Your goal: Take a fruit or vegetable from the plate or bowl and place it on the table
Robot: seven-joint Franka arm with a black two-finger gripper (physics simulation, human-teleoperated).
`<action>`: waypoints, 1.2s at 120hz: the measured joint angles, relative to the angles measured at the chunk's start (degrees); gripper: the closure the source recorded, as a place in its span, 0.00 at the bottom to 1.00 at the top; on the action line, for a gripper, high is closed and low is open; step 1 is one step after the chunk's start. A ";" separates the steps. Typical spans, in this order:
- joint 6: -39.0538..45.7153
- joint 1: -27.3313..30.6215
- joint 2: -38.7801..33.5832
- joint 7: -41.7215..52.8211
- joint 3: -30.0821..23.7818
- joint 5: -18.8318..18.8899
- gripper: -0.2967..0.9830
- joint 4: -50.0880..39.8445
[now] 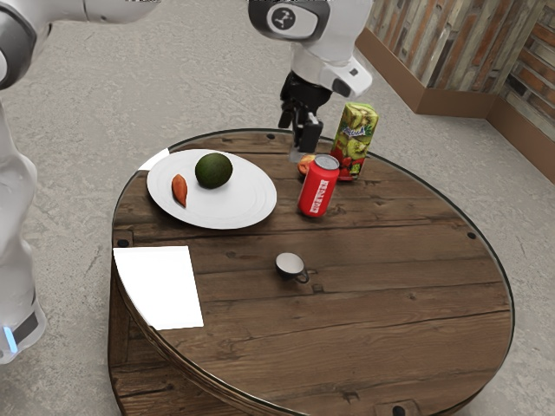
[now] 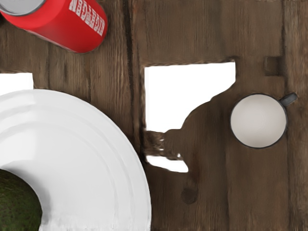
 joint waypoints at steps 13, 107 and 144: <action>-1.52 -0.84 0.48 -7.31 -0.34 -0.84 0.23 0.37; -12.83 2.26 -1.53 1.48 -0.40 3.19 0.23 2.09; -4.74 15.28 -12.39 26.69 -0.35 0.07 0.23 -18.77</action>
